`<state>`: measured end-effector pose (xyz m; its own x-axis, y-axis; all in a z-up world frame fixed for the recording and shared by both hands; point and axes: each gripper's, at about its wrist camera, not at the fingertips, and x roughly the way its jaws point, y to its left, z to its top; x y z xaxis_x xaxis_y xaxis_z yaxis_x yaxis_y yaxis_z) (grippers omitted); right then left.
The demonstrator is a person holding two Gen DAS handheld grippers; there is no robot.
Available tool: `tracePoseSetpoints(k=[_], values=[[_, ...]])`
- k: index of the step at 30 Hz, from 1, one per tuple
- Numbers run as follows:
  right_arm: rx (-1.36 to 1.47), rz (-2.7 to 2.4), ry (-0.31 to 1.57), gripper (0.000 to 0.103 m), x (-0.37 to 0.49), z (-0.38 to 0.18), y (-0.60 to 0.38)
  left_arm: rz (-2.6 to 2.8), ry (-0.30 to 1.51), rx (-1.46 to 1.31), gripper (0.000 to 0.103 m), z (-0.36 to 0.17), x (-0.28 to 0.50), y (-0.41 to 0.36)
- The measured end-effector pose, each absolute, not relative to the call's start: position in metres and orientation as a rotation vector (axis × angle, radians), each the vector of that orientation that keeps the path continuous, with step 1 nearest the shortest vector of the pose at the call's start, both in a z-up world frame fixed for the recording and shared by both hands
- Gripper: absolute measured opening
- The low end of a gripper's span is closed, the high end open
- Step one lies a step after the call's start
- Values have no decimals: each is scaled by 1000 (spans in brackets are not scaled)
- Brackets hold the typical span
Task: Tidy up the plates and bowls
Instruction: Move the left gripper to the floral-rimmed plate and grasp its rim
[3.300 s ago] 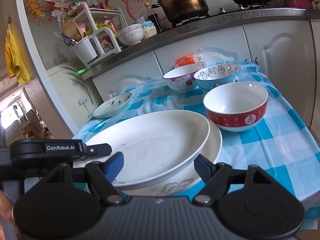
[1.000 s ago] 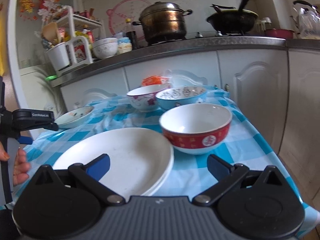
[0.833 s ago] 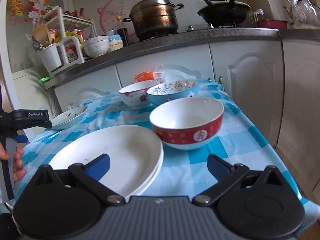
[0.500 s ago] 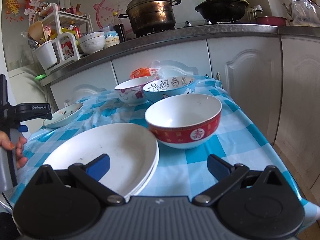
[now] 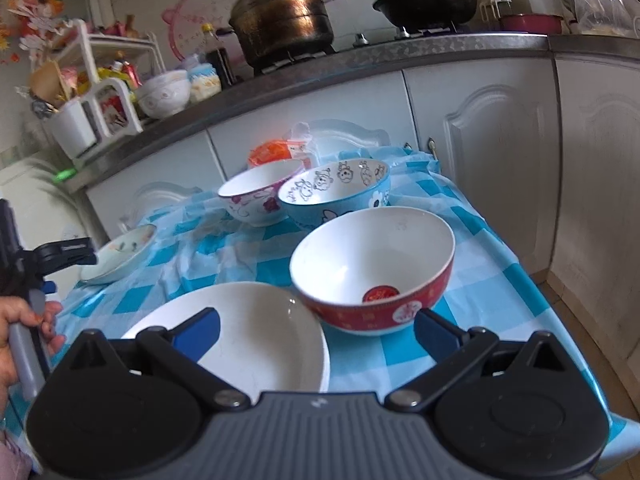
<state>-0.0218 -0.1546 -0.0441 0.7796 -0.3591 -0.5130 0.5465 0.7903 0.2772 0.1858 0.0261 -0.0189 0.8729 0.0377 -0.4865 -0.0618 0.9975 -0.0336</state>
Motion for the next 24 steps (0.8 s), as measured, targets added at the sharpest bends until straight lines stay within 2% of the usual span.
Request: tracePoseSetpoints(k=[10,18,24], values=[[485,-521,538,102,7,-25,-156,51,498,-116,103,-14,214,43],[467,-443,469,102,29,4,-135,32,526,-282,103,-14,238,77],[571,-292,464,102,84,6,-135,-13,566,-422,103,-18,255,105]])
